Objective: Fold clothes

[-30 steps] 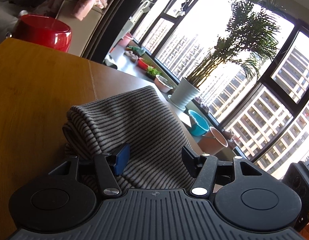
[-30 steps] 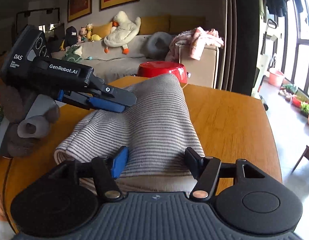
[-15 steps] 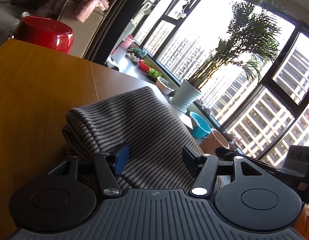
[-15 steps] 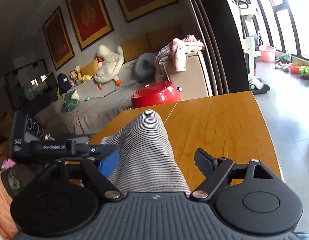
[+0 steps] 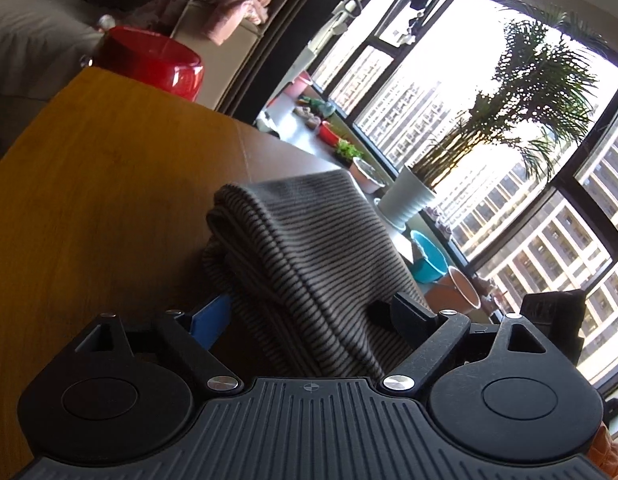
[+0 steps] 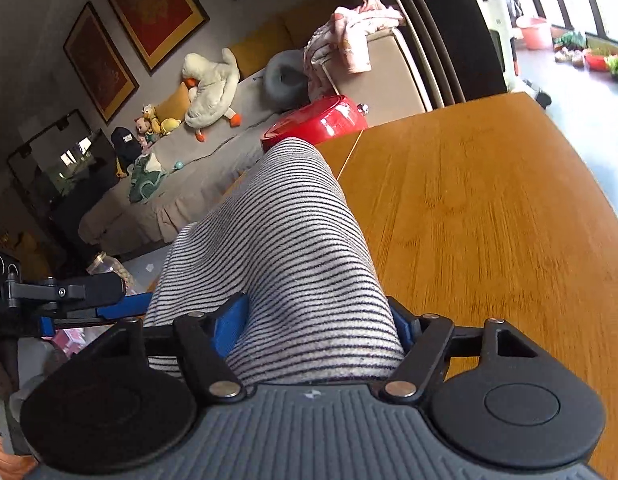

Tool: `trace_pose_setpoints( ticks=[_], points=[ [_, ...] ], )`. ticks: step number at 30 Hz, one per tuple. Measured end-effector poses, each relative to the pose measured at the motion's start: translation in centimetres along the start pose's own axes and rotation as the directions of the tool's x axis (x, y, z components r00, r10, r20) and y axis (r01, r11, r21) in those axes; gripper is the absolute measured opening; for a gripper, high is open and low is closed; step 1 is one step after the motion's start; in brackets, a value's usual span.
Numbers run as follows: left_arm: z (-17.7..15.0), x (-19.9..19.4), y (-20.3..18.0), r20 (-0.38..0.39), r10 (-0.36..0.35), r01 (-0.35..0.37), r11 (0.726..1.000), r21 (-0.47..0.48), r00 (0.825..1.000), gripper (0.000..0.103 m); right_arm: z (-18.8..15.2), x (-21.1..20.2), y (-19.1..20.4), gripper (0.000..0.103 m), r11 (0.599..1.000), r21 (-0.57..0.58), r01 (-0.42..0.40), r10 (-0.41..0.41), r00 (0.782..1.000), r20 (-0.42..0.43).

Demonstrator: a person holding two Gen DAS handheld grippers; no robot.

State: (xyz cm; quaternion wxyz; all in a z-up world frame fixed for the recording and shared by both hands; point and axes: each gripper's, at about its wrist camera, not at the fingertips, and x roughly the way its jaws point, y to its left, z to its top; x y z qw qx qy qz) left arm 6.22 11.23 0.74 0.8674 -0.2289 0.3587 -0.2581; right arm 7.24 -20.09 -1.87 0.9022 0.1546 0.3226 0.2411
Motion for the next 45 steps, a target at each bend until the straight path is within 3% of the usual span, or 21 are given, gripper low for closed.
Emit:
trace_pose_setpoints(
  ticks=[4,6,10,21,30,32,35,38,42,45],
  points=[
    [-0.4,2.3,0.4,-0.068,-0.032,0.031,0.999,-0.02,0.997,0.083,-0.1,-0.4,2.2,0.072,0.986,-0.148,0.078,-0.074,0.997,0.033],
    [-0.3,3.5,0.8,-0.087,-0.035,0.033,0.999,-0.029,0.996,0.067,-0.2,-0.6,2.8,0.072,0.979,-0.185,0.082,-0.078,0.996,0.031],
    [0.3,5.1,1.2,-0.09,-0.05,0.048,0.999,-0.025,0.995,0.064,-0.2,-0.5,2.1,0.073,0.986,-0.153,0.063,-0.059,0.998,0.035],
    [4.5,7.3,4.1,-0.019,0.032,-0.032,0.999,-0.027,0.999,0.069,1.7,5.1,1.2,0.076,1.0,-0.018,-0.02,0.02,0.998,0.053],
    [4.9,8.1,3.8,0.02,0.018,-0.018,1.0,-0.001,1.0,0.078,2.5,6.1,-0.9,0.079,0.997,0.076,-0.031,0.025,0.997,0.076],
    [5.0,7.3,3.7,0.043,0.031,-0.031,1.0,-0.003,0.999,0.077,2.4,5.9,-0.7,0.079,0.997,0.069,-0.025,0.019,0.996,0.087],
    [5.1,4.7,3.2,0.144,0.068,-0.068,0.998,0.002,0.987,0.077,2.2,5.7,-0.5,0.079,0.998,0.059,-0.012,0.006,0.995,0.104],
    [5.3,2.2,2.1,0.228,0.038,-0.043,0.999,0.015,0.973,0.077,2.2,5.7,-0.6,0.08,0.998,0.068,-0.015,0.009,0.995,0.101],
    [5.0,2.2,0.5,0.191,-0.082,0.071,0.995,0.066,0.978,0.071,2.2,5.8,-0.5,0.08,0.998,0.067,-0.011,0.004,0.995,0.101],
    [4.5,3.3,0.4,0.155,-0.102,0.092,0.993,0.068,0.983,0.067,2.2,5.7,-0.5,0.08,0.998,0.068,0.0,-0.007,0.994,0.105]
  ],
)
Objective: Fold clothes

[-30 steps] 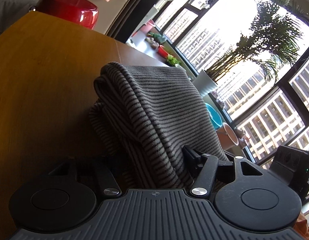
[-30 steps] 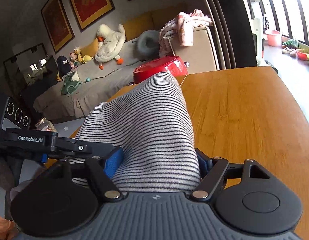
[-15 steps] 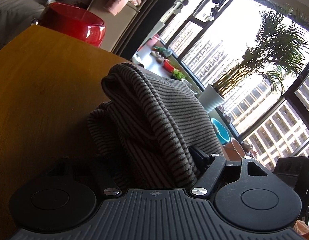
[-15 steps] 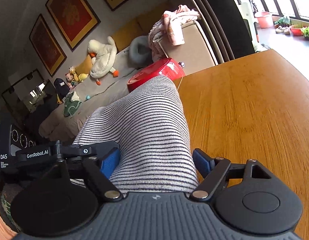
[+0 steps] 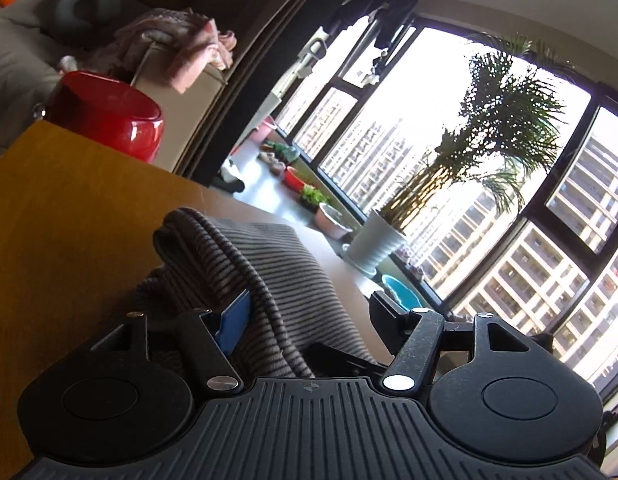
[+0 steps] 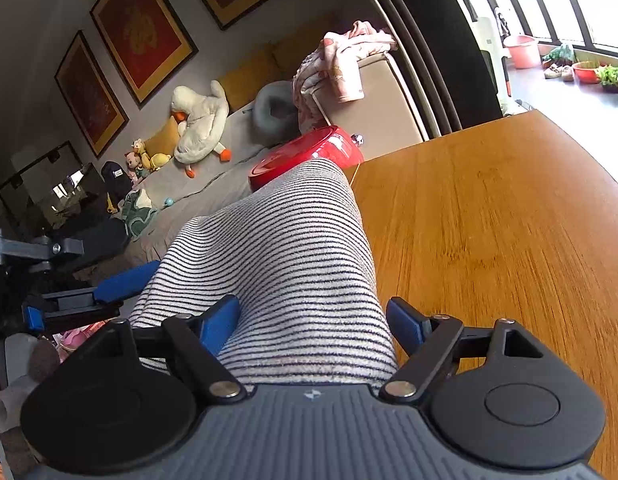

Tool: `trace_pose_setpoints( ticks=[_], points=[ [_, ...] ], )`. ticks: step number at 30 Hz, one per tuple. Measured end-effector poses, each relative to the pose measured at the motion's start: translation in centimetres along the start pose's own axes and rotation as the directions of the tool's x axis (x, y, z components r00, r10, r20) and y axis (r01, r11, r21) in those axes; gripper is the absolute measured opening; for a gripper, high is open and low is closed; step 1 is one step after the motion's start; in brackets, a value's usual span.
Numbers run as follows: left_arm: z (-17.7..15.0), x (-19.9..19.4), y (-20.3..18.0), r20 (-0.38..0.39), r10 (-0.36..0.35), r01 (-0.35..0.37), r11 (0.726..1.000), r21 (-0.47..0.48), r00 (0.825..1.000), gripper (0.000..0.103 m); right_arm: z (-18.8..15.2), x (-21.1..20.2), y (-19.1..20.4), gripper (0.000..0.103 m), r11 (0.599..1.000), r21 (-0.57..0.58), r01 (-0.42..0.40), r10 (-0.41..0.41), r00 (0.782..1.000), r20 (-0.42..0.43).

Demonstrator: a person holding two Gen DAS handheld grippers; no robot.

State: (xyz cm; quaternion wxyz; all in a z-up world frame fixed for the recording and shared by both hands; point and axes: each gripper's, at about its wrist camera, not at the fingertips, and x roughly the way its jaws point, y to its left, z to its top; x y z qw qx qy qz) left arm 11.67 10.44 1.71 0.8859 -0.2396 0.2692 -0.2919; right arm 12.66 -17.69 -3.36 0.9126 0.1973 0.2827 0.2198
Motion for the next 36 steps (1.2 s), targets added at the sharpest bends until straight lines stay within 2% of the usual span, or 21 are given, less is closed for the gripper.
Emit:
trace_pose_setpoints(
  ticks=[2,4,8,10,13,14,16,17,18,19,23,24,26,27,28,33,34,35,36],
  points=[
    [-0.3,0.5,0.3,-0.016,0.004,-0.005,1.0,-0.016,1.0,0.067,-0.1,0.0,0.1,0.08,1.0,-0.006,0.004,-0.004,1.0,0.0],
    [-0.3,0.8,0.8,-0.02,0.03,-0.03,0.999,-0.027,0.999,0.061,-0.2,0.0,0.3,0.08,1.0,-0.014,0.011,-0.011,1.0,-0.002],
    [0.5,-0.7,0.5,0.05,0.038,-0.037,0.999,-0.02,0.998,0.058,-0.4,-0.1,0.7,0.08,0.999,-0.028,0.028,-0.028,1.0,0.002],
    [0.7,-1.8,0.0,0.097,-0.002,0.003,1.0,-0.018,0.995,0.057,-0.4,-0.1,0.8,0.08,0.999,-0.029,0.033,-0.033,0.999,0.005],
    [0.7,-1.9,-1.1,0.105,-0.086,0.086,0.996,0.005,0.991,0.054,-0.4,-0.1,0.8,0.08,0.999,-0.033,0.036,-0.036,0.999,0.006],
    [0.5,-1.3,-1.2,0.076,-0.082,0.082,0.997,0.015,0.994,0.054,-0.4,-0.1,0.8,0.08,0.999,-0.034,0.036,-0.035,0.999,0.006],
    [-0.3,0.9,-0.9,-0.023,-0.003,0.004,1.0,0.017,1.0,0.054,-0.4,-0.1,0.8,0.08,0.999,-0.034,0.038,-0.038,0.999,0.005],
    [-0.7,1.8,-0.3,-0.056,0.042,-0.042,0.999,0.006,0.998,0.051,-0.4,-0.2,0.8,0.08,0.999,-0.033,0.04,-0.04,0.999,0.002],
    [-1.0,2.3,0.4,-0.064,0.052,-0.052,0.999,-0.002,0.997,0.043,-0.4,-0.4,0.8,0.081,0.999,-0.036,0.04,-0.04,0.999,-0.002],
    [-1.3,2.7,0.9,-0.07,0.06,-0.061,0.998,-0.008,0.996,0.041,-0.3,-0.8,0.8,0.082,0.998,-0.046,0.032,-0.032,0.999,-0.005],
    [-1.2,2.4,0.9,-0.069,0.059,-0.059,0.998,0.007,0.996,0.041,1.2,-3.1,0.7,0.082,0.995,-0.092,0.035,-0.033,0.999,0.019],
    [-1.2,2.4,0.9,-0.069,0.059,-0.059,0.998,0.009,0.996,0.041,2.0,-3.6,0.9,0.08,0.993,-0.108,0.047,-0.043,0.998,0.039],
    [-1.3,2.4,1.0,-0.068,0.059,-0.058,0.998,0.011,0.996,0.041,3.8,-4.0,1.8,0.065,0.987,-0.15,0.057,-0.046,0.996,0.079],
    [-1.3,2.3,1.0,-0.068,0.058,-0.057,0.998,0.011,0.996,0.041,4.8,-4.0,2.4,0.051,0.984,-0.17,0.057,-0.041,0.995,0.096],
    [-1.3,2.3,1.0,-0.068,0.057,-0.057,0.998,0.01,0.996,0.041,5.9,-4.0,2.9,0.047,0.98,-0.19,0.057,-0.036,0.993,0.113],
    [-1.5,2.1,1.3,-0.068,0.051,-0.05,0.999,0.015,0.996,0.042,7.6,1.9,5.4,0.047,0.943,-0.319,0.091,-0.091,0.996,0.015],
    [-1.6,2.1,1.4,-0.068,0.049,-0.048,0.999,0.014,0.996,0.042,7.2,3.8,5.2,0.051,0.932,-0.339,0.127,-0.147,0.989,-0.034],
    [-1.6,2.1,1.5,-0.067,0.044,-0.043,0.999,0.014,0.997,0.042,6.5,5.2,4.8,0.053,0.923,-0.348,0.165,-0.191,0.981,-0.043],
    [-1.7,2.2,1.6,-0.066,0.038,-0.037,0.999,0.014,0.997,0.042,5.9,6.1,4.2,0.061,0.922,-0.34,0.185,-0.213,0.976,-0.047]
  ],
)
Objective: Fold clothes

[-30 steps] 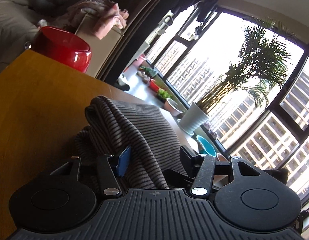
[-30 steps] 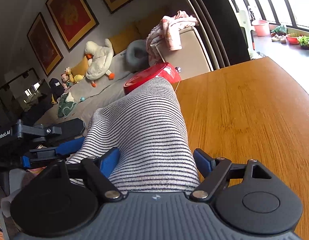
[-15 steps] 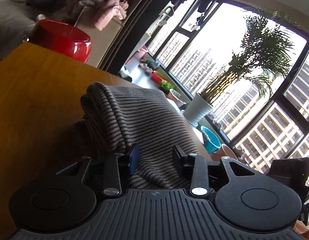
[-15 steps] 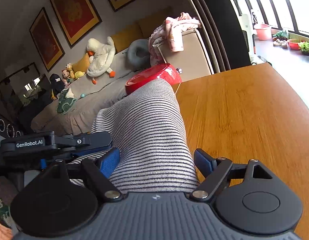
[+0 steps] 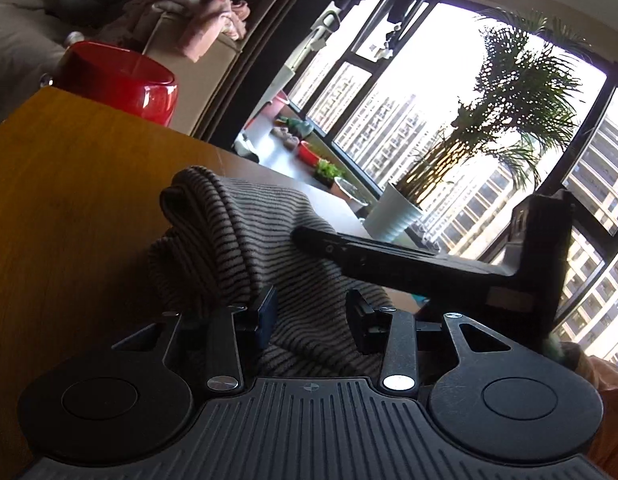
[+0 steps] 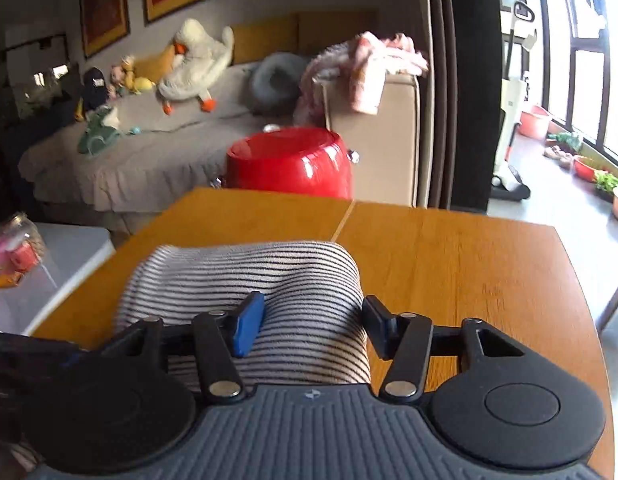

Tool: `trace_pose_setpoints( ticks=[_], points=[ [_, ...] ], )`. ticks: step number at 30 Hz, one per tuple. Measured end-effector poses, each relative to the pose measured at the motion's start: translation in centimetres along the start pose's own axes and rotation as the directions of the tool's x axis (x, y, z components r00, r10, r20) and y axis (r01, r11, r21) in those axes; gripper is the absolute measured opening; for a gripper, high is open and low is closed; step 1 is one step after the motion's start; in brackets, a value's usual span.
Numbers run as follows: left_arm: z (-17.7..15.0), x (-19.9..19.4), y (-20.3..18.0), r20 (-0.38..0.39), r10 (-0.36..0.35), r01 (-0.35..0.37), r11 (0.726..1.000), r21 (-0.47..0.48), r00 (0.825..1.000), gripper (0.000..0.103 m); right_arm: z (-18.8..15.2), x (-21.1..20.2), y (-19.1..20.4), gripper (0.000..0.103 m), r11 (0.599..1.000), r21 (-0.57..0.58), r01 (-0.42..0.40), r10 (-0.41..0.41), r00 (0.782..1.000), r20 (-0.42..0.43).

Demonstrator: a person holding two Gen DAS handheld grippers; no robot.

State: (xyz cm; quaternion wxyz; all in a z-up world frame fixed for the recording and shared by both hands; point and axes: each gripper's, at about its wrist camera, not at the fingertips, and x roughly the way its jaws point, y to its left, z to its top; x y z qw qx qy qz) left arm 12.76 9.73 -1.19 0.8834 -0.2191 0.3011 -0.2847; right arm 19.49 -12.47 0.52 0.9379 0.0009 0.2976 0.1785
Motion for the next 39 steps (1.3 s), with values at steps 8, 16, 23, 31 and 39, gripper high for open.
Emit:
trace_pose_setpoints(
  ticks=[8,16,23,31,39],
  points=[
    [-0.2,-0.1,0.5,0.01,-0.029,0.029,0.999,-0.014,1.0,0.042,-1.2,-5.2,-0.6,0.066,0.999,0.006,-0.046,0.046,0.997,0.054],
    [0.3,0.1,1.4,0.013,-0.055,0.056,0.995,-0.08,0.998,0.042,-7.0,-8.1,3.3,0.076,0.979,-0.203,-0.031,0.034,0.999,0.012],
    [0.3,-1.9,0.4,0.035,-0.029,0.03,0.999,-0.04,0.999,0.048,-7.1,-8.3,2.5,0.08,0.989,-0.14,-0.05,0.052,0.999,0.01],
    [0.5,-1.0,2.5,0.008,-0.076,0.077,0.989,-0.126,0.997,0.044,-6.3,-11.9,7.3,0.067,0.927,-0.347,-0.143,0.182,0.98,0.082],
    [0.4,-1.4,2.5,0.012,-0.068,0.069,0.989,-0.135,0.998,0.044,-8.4,-8.1,10.3,0.071,0.877,-0.46,-0.137,0.154,0.988,0.0]
  ],
)
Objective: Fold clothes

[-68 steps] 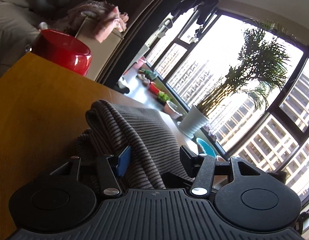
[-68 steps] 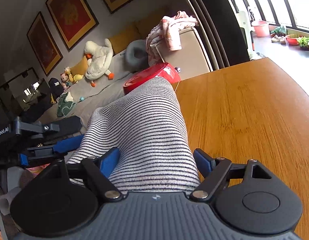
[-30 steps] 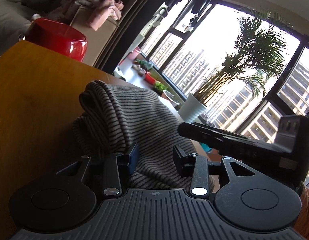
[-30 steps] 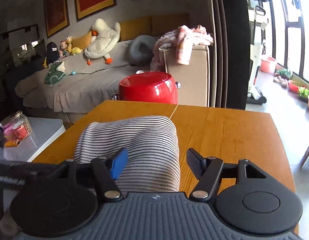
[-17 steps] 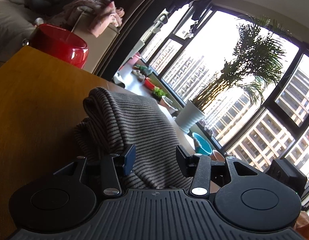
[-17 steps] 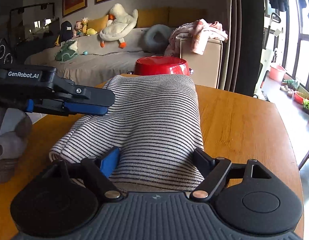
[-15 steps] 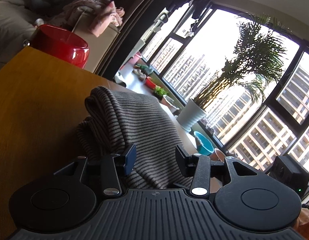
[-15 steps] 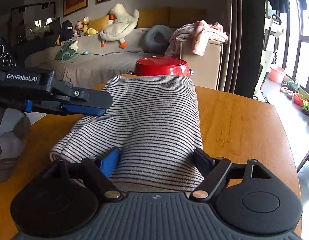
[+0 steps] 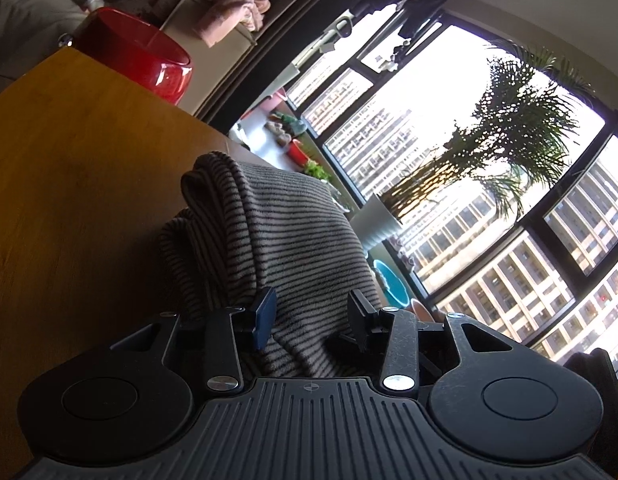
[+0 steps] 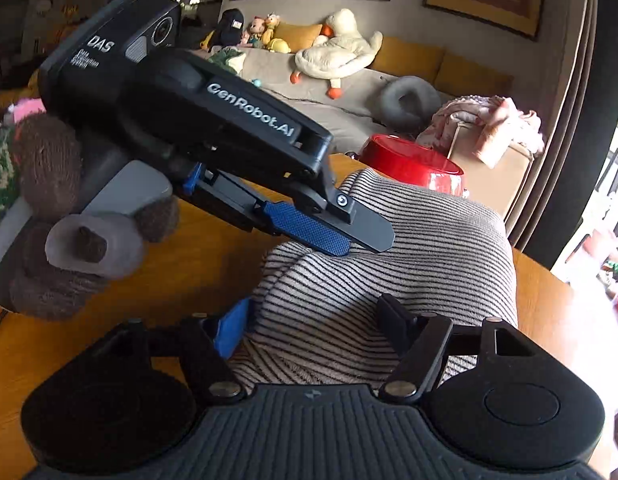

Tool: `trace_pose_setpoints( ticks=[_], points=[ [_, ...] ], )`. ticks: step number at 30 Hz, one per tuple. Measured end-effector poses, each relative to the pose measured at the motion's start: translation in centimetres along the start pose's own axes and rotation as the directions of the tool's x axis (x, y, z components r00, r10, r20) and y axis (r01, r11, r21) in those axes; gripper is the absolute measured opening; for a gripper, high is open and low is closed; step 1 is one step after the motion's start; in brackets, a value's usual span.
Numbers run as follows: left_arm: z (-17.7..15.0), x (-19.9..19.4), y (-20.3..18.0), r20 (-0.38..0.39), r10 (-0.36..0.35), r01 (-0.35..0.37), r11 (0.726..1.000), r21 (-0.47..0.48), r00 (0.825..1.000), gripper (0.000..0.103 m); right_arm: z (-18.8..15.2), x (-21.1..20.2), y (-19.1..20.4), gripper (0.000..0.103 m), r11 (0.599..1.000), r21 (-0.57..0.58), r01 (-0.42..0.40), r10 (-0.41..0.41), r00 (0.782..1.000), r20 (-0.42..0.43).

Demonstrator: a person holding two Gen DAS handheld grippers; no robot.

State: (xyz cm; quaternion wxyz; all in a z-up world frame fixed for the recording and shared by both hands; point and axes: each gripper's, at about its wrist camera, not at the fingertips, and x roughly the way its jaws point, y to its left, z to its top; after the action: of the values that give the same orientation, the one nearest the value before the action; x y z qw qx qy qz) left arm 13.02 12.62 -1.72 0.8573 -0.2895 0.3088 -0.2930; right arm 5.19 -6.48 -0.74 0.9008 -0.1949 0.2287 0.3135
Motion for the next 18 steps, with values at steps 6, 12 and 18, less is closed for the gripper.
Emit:
trace_pose_setpoints(
  ticks=[6,12,18],
  points=[
    [0.4,-2.2,-3.2,0.107,0.043,-0.055,0.992,0.113,0.993,0.051,-0.2,-0.9,0.1,0.071,1.0,-0.001,0.003,-0.003,1.0,-0.003],
    [-0.9,0.4,-0.6,0.006,0.156,-0.156,0.987,0.044,0.988,0.05,-0.3,-2.3,-0.7,0.072,0.999,0.034,-0.03,0.029,0.999,0.014],
    [-1.3,0.7,0.7,0.002,0.138,-0.138,0.99,-0.006,0.99,0.055,-0.4,-5.0,-4.8,0.079,0.991,0.133,-0.021,0.018,1.0,0.026]
  ],
)
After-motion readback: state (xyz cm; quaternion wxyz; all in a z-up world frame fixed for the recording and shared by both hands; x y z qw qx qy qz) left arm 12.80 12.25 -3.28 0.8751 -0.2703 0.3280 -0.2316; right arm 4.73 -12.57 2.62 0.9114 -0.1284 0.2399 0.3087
